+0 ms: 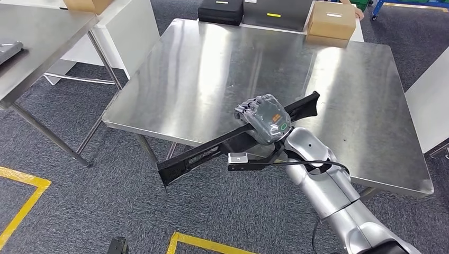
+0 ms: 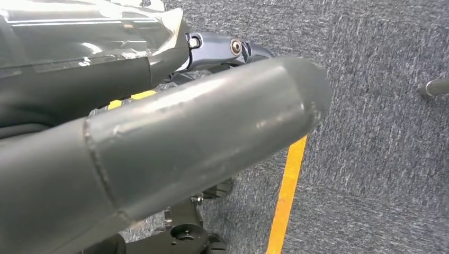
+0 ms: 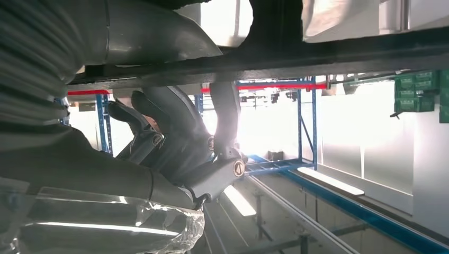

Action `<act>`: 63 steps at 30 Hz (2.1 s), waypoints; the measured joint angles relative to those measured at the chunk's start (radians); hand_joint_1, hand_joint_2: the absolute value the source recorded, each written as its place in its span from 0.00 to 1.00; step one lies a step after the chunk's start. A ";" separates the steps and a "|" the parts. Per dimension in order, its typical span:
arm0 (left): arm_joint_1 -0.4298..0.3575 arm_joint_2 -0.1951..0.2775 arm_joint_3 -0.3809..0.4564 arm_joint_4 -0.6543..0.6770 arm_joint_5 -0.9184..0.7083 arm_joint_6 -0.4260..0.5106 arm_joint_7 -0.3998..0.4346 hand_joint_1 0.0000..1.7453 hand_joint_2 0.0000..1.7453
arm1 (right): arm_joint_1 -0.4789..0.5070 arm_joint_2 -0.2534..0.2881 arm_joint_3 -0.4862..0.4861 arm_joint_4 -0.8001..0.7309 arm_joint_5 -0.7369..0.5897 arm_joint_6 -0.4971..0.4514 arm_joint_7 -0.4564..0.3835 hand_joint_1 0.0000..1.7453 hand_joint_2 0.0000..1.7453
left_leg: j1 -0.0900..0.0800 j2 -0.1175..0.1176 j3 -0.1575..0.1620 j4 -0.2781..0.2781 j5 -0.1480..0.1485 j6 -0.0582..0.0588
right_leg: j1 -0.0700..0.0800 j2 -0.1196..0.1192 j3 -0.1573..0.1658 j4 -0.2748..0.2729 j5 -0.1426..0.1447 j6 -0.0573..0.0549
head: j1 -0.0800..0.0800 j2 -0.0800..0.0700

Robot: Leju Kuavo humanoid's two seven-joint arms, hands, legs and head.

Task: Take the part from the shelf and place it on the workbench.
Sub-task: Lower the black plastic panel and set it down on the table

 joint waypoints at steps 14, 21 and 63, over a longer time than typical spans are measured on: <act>0.000 0.009 0.000 0.000 -0.003 0.002 -0.002 0.00 0.00 | 0.007 0.006 -0.002 0.002 0.003 0.000 0.001 0.98 1.00 | -0.009 0.027 -0.206 0.338 -0.110 -0.014 | 0.028 0.011 0.058 -0.078 0.002 -0.062 | -0.004 0.000; -0.004 0.012 0.000 -0.001 -0.006 0.003 0.002 0.00 0.00 | 0.003 0.010 -0.004 0.002 0.004 0.000 0.001 0.98 1.00 | -0.059 0.038 -0.095 0.089 -0.002 0.068 | 0.044 0.005 0.075 -0.093 -0.010 -0.069 | 0.001 0.000; 0.000 -0.002 0.000 0.000 -0.027 0.010 0.020 0.00 0.00 | -0.111 0.010 -0.072 0.199 0.057 -0.024 0.096 0.98 1.00 | -0.047 0.010 -0.026 0.065 -0.044 0.032 | 0.034 -0.001 0.010 -0.065 0.037 -0.039 | 0.001 0.000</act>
